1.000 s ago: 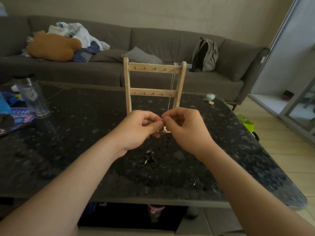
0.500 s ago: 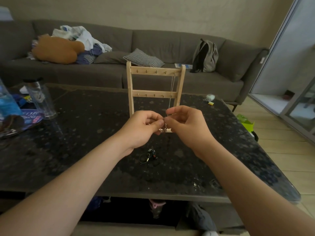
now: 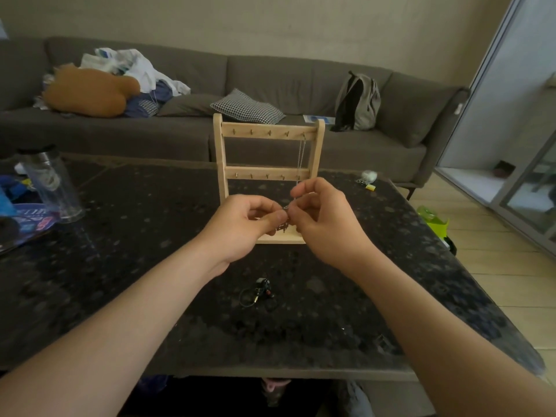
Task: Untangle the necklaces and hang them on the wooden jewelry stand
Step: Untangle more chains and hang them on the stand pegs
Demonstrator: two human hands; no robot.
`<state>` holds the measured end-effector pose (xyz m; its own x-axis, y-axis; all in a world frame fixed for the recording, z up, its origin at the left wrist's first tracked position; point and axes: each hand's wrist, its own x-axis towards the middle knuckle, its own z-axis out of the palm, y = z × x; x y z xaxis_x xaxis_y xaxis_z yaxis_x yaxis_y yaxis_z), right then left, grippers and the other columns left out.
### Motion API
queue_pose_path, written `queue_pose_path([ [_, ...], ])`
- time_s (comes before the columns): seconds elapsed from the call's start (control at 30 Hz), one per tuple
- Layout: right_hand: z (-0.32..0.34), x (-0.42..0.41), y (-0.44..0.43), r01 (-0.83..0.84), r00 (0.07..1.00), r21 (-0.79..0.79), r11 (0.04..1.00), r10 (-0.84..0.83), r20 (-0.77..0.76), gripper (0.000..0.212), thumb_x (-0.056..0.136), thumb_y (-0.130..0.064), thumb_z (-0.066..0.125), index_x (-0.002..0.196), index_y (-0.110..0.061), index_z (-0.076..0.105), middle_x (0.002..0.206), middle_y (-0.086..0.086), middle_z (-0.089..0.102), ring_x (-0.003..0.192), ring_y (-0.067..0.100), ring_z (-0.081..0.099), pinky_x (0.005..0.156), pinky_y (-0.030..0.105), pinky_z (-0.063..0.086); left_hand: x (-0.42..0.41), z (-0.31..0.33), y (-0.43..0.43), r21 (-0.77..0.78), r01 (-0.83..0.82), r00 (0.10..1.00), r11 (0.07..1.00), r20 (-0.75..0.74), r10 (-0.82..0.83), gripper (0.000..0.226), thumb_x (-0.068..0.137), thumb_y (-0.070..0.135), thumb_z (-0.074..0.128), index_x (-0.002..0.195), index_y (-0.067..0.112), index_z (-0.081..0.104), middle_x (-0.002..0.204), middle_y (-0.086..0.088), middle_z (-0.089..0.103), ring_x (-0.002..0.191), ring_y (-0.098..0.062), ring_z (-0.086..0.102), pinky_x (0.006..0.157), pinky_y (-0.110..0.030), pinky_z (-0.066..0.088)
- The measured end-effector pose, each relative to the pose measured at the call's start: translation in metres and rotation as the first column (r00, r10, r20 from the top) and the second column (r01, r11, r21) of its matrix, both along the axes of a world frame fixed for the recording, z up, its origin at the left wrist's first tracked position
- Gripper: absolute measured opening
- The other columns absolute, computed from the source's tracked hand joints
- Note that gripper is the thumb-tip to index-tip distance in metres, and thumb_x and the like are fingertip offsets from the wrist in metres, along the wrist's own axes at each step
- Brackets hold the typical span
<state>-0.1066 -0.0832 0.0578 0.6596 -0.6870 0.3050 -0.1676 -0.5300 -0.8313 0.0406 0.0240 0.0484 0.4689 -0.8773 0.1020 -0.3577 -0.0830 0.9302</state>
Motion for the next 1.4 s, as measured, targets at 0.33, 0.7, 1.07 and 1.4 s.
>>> queue_pose_path([
  [0.33, -0.004, 0.01, 0.004, -0.201, 0.946, -0.222, 0.954, 0.13, -0.297, 0.021, 0.107, -0.003, 0.053, 0.108, -0.022, 0.042, 0.092, 0.0, 0.057, 0.077, 0.014, 0.056, 0.069, 0.034, 0.052, 0.018, -0.006, 0.009, 0.168, 0.118, 0.993, 0.979, -0.008, -0.119, 0.017, 0.108, 0.033, 0.064, 0.108, 0.026, 0.079, 0.101, 0.003, 0.081, 0.096, -0.006, 0.074, 0.088, -0.029, 0.049],
  [0.7, -0.014, 0.01, 0.013, -0.136, 0.985, -0.185, 0.973, 0.114, -0.126, 0.016, 0.108, -0.004, 0.05, 0.104, -0.018, 0.044, 0.079, -0.001, 0.054, 0.059, 0.004, 0.048, 0.055, 0.028, 0.044, 0.015, -0.016, 0.011, 0.07, 0.144, 0.928, 0.987, -0.356, -0.11, 0.019, 0.11, 0.024, 0.057, 0.105, 0.018, 0.074, 0.102, 0.001, 0.078, 0.104, -0.019, 0.071, 0.097, -0.045, 0.049],
  [1.07, -0.025, 0.014, 0.031, -0.224, 0.919, 0.595, 0.772, -0.036, 0.393, 0.024, 0.099, -0.001, 0.058, 0.099, -0.02, 0.043, 0.083, 0.006, 0.055, 0.081, 0.021, 0.055, 0.08, 0.042, 0.046, -0.014, -0.024, 0.014, -0.137, -0.011, 0.668, 0.99, -0.738, -0.095, 0.019, 0.105, 0.022, 0.056, 0.101, 0.015, 0.073, 0.098, -0.006, 0.077, 0.093, -0.019, 0.073, 0.1, -0.048, 0.048],
  [1.4, -0.026, 0.011, 0.029, -0.079, 0.973, 0.654, 0.753, -0.083, 0.213, 0.016, 0.102, -0.018, 0.06, 0.103, -0.009, 0.073, 0.088, 0.008, 0.068, 0.083, 0.021, 0.063, 0.079, 0.037, 0.052, -0.014, -0.029, 0.017, -0.12, -0.082, 0.78, 0.989, -0.625, -0.011, 0.019, 0.105, 0.017, 0.061, 0.101, 0.009, 0.077, 0.095, -0.006, 0.077, 0.088, -0.013, 0.073, 0.103, -0.045, 0.051],
])
